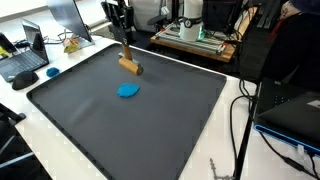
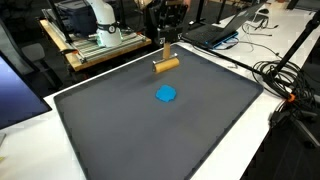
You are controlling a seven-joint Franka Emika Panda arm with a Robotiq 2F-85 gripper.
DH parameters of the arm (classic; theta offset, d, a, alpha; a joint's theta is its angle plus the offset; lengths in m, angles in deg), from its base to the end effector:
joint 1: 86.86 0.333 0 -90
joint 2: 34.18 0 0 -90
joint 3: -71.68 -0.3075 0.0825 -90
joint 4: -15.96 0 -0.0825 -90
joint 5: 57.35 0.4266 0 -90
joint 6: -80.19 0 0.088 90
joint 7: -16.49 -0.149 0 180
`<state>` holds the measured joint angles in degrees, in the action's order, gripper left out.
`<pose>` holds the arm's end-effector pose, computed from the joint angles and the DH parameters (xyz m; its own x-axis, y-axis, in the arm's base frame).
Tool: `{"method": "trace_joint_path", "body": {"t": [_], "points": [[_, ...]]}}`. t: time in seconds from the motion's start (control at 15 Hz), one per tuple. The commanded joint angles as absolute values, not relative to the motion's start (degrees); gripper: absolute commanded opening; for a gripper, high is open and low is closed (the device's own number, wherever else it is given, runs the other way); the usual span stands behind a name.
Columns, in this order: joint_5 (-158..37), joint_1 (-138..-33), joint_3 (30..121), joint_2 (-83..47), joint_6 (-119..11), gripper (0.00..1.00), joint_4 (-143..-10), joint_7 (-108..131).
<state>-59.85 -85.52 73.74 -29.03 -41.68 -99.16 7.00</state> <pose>0.6119 -0.0111 0.3417 0.9875 -0.1542 0.0338 -0.1554 -0.9872 0.0358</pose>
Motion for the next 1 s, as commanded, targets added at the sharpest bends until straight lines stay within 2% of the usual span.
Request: {"method": "trace_joint_path", "body": {"t": [0.0,0.53,0.93], "points": [[-60.2,-85.1,72.3,-30.7,-42.6,0.22,-97.9,4.2],[-67.8,-83.6,71.3,-25.2,-45.3,0.22,-92.5,-6.9],[-77.0,-78.4,72.2,-18.4,-44.4,0.22,-87.7,-20.2]]}}
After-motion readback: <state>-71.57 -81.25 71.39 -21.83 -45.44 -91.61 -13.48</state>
